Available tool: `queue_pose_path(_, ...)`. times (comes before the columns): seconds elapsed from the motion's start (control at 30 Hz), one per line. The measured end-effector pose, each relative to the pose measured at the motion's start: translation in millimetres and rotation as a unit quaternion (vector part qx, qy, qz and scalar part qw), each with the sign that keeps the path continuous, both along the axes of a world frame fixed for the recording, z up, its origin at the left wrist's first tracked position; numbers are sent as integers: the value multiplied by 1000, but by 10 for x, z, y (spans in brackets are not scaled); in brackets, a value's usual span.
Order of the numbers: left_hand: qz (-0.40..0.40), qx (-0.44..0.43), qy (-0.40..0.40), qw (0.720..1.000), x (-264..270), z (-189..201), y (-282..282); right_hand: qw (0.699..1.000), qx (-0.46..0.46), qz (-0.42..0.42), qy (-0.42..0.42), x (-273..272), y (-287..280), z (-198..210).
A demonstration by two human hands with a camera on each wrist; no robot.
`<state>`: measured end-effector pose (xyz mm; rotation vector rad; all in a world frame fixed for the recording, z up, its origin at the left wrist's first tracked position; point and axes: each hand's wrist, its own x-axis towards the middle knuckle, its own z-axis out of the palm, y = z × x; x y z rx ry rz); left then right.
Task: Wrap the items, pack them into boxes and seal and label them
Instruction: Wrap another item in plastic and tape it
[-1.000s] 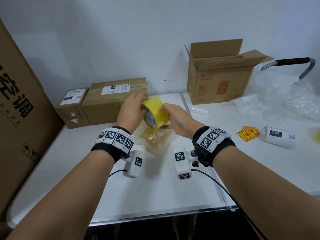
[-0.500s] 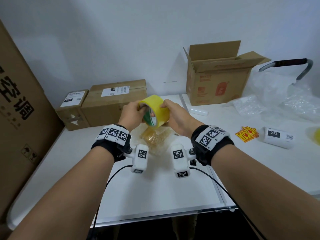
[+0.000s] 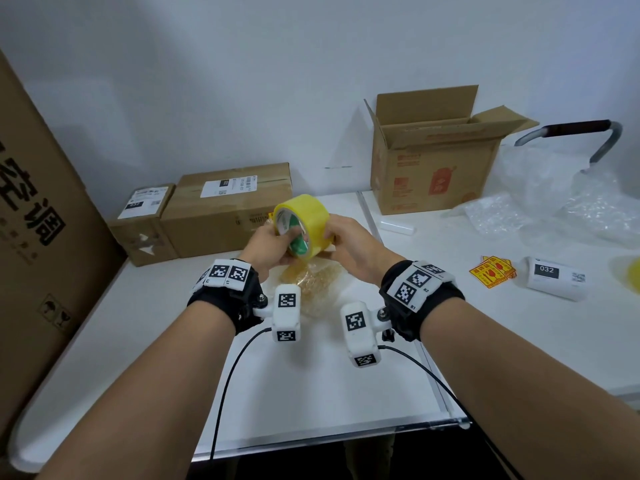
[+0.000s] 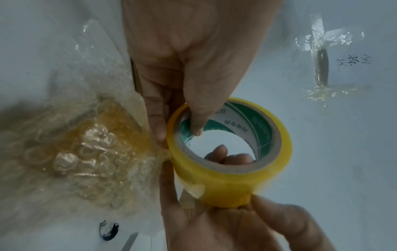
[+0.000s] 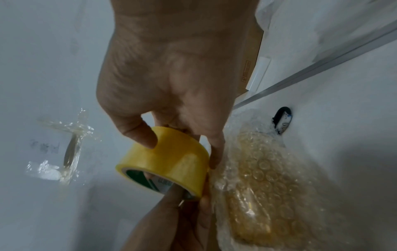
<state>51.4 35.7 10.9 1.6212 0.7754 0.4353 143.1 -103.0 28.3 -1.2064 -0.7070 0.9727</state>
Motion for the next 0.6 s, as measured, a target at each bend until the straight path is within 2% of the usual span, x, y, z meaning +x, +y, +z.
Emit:
queue_pose_path(0.17,-3,33,-23,999,10,-26,-49,999,-24,-34,25,36,13,16)
queue_pose_path(0.4,0,0,-36,999,-24,-92,-32,1000,-18,-8,24,-3,8,-11)
queue_pose_path(0.6,-4,32,-41,999,-22,-99,-56,998,-38,-15,43,40,-4,12)
